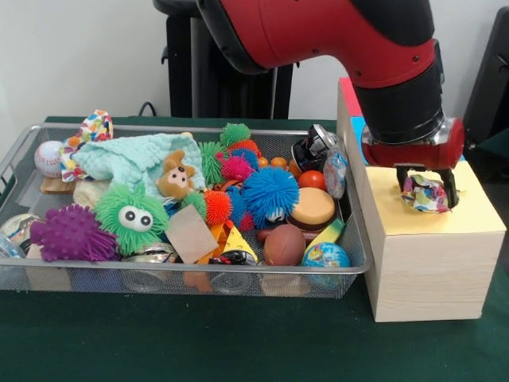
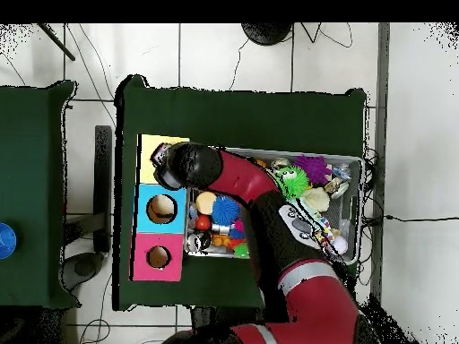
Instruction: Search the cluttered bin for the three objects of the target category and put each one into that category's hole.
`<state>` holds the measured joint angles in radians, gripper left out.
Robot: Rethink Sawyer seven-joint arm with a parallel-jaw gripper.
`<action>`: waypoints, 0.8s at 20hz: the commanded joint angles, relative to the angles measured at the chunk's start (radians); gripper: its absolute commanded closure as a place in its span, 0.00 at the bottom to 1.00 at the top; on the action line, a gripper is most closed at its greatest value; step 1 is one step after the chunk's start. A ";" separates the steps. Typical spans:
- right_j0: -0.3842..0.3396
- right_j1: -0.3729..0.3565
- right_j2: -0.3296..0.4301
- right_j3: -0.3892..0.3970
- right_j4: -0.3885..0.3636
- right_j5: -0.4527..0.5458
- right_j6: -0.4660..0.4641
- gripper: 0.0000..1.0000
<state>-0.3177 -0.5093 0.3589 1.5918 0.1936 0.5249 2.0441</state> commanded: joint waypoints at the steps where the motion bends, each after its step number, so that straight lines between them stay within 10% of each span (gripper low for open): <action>1: 0.145 -0.036 -0.178 0.025 -0.112 0.195 0.143 0.00; 7: 0.429 -0.053 -0.478 -0.246 -0.168 0.743 0.390 0.00; 16: 0.627 0.099 -0.661 -0.534 -0.213 1.052 0.569 0.00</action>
<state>0.2365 -0.4988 -0.1876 1.1520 0.0602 1.0831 2.3047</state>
